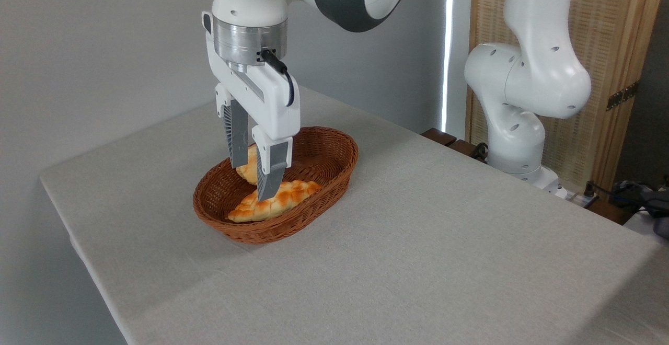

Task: Put bread into the basket
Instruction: 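Raise the open gripper up away from the basket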

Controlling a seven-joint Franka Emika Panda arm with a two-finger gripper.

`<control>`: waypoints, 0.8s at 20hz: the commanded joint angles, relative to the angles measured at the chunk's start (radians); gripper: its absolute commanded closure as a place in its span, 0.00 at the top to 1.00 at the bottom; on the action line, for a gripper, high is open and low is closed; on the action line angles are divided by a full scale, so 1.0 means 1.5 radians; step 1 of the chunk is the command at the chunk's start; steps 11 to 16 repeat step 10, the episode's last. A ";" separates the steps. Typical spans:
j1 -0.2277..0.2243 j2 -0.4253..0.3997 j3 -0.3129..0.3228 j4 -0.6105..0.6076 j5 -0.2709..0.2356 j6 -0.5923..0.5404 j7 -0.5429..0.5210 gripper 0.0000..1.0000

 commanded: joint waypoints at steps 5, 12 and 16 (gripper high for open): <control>-0.007 -0.002 0.004 0.006 0.089 -0.035 -0.128 1.00; -0.007 -0.004 0.008 0.006 0.103 -0.072 -0.139 1.00; -0.007 -0.004 0.008 0.006 0.103 -0.072 -0.139 1.00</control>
